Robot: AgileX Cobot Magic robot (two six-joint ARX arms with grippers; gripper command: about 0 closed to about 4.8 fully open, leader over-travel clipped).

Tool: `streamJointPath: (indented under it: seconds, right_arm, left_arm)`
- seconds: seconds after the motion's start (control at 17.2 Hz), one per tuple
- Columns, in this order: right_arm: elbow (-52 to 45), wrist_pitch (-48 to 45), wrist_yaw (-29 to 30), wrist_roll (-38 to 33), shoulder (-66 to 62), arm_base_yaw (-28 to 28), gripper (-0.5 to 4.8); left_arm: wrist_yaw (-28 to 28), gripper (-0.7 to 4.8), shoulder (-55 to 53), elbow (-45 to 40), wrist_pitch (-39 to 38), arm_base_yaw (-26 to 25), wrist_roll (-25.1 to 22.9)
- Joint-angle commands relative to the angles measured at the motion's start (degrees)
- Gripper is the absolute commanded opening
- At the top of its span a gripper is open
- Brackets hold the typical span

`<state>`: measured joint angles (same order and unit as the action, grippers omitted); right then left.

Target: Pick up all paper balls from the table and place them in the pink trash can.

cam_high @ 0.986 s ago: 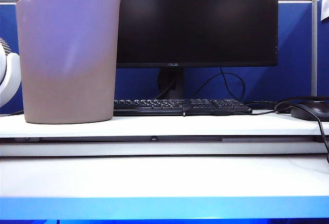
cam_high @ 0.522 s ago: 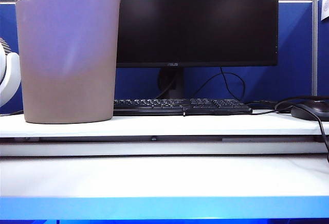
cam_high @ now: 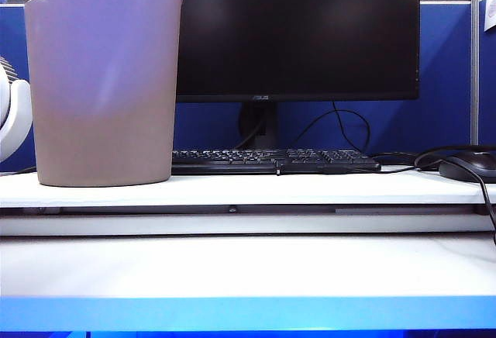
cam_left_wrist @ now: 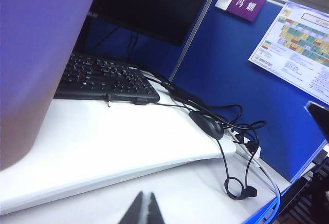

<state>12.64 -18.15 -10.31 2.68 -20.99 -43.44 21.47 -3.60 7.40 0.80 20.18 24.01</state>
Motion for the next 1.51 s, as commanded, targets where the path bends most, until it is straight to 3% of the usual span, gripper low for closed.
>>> streamJointPath:
  seconds: [0.06,0.23,0.35,0.46,0.58,0.75,0.99,1.51]
  right_arm:
    - [0.4,-0.9,-0.1,0.2,0.0,0.0,-0.02]
    - [0.4,-0.9,-0.1,0.2,0.0,0.0,-0.02]
    - [0.4,-0.9,-0.1,0.2,0.0,0.0,-0.02]
    - [0.4,-0.8,-0.1,0.1,-0.1,0.0,-0.02]
    - [0.3,0.4,-0.1,0.2,0.2,0.0,-0.02]
    - [0.3,2.3,-0.1,0.2,0.6,0.0,-0.02]
    - [0.3,3.4,-0.1,0.2,0.6,0.0,-0.02]
    - [0.3,3.4,-0.1,0.2,0.6,0.0,-0.02]
  left_arm:
    - [0.4,-0.03,0.0,0.3,0.5,0.0,0.0]
    - [0.4,-0.03,0.0,0.3,0.5,0.0,0.0]
    - [-9.8,-0.05,2.3,0.3,0.7,-0.1,-6.1]
    - [-12.5,-0.05,3.4,0.2,0.3,-2.8,-9.1]
    - [-19.6,-0.05,3.4,-1.0,0.2,-7.7,-16.6]
    - [-29.2,-0.05,3.4,-3.8,0.2,-12.3,-17.6]
    - [-29.1,-0.05,3.4,-7.0,-1.3,-17.2,-18.2]
    - [-22.5,-0.05,3.4,-7.0,0.1,-17.0,-20.6]
